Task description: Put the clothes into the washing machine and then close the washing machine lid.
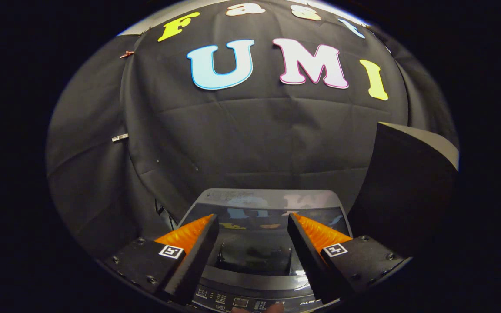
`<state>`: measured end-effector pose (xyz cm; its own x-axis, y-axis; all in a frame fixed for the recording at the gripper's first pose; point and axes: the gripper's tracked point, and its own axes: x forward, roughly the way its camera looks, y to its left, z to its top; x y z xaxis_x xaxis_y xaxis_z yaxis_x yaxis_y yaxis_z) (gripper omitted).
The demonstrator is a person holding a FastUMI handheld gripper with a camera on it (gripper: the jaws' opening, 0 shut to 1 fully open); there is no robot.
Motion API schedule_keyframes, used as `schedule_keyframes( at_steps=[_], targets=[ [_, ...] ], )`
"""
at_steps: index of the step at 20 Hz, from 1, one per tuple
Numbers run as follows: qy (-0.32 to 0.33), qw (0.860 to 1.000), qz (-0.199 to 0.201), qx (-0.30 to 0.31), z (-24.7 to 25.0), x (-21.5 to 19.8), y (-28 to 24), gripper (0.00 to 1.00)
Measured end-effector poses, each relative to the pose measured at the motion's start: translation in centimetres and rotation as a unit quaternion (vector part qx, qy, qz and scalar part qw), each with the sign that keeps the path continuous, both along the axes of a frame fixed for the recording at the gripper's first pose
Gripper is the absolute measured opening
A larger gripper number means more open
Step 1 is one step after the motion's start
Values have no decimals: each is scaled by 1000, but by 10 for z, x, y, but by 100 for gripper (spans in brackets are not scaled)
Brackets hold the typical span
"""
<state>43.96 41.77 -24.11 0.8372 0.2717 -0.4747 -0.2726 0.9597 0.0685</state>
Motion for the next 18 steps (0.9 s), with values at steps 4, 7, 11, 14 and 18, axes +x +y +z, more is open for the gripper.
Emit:
schedule_keyframes(
  at_steps=[4,7,11,14,18],
  targets=[
    [-61,998,12,-1,30,-6,1,100],
    [-89,996,18,-8,53,-13,-5,100],
    [-119,993,22,1,87,-26,-12,100],
    [-138,990,26,20,116,-41,-17,100],
    [-158,986,26,42,158,-57,-33,100]
  ],
)
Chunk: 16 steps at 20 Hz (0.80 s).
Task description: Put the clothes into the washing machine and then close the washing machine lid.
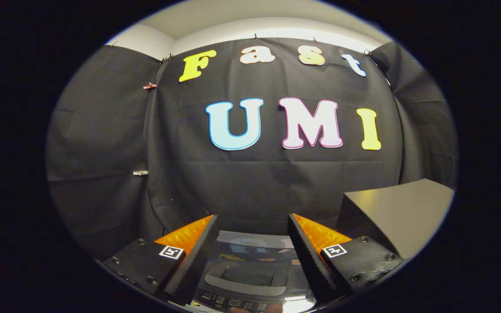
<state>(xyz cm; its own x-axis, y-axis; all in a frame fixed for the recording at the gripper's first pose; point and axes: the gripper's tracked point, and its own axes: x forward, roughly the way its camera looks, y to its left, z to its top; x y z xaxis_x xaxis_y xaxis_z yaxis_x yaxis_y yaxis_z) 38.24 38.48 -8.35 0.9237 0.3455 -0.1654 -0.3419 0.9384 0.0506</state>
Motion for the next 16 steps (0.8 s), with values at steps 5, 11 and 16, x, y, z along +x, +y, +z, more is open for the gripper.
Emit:
schedule_keyframes(
  at_steps=[5,11,16],
  targets=[
    [-39,999,-24,5,55,-14,-52,100],
    [-54,997,-48,-9,88,-36,-114,99],
    [-55,995,-84,-11,98,-54,-170,100]
  ],
)
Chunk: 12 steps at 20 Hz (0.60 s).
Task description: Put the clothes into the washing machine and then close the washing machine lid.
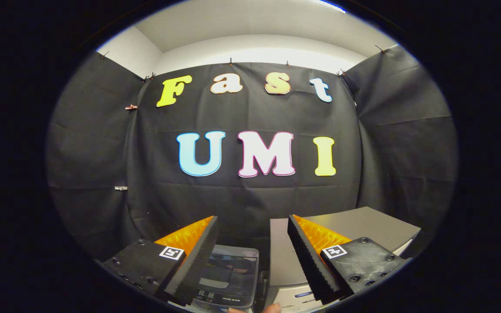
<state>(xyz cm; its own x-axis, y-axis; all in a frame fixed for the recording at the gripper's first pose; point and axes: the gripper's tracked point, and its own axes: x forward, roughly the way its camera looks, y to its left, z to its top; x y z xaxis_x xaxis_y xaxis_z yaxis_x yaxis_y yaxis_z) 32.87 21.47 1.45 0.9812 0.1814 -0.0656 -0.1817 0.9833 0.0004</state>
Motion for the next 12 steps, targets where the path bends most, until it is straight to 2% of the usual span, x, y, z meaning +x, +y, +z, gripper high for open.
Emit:
schedule_keyframes(
  at_steps=[8,12],
  targets=[
    [-18,998,-52,21,7,-53,-91,99],
    [-18,997,-62,36,-1,-80,-114,99]
  ],
)
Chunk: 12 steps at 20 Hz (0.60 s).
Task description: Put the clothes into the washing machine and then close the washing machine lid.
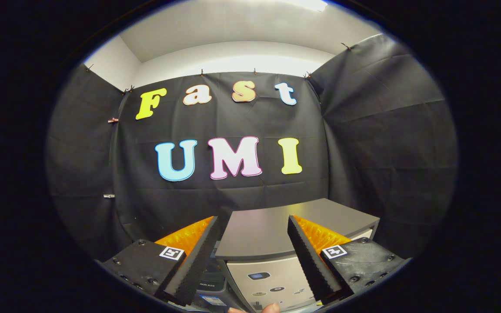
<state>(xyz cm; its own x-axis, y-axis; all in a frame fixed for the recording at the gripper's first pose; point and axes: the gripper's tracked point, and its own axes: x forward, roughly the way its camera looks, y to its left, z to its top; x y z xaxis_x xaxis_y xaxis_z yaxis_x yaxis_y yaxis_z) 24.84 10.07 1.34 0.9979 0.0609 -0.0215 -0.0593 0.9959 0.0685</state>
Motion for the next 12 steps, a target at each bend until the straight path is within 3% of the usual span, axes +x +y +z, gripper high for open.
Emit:
schedule_keyframes(
  at_steps=[12],
  targets=[
    [-9,1000,-8,-28,-3,-9,-22,99]
  ],
)
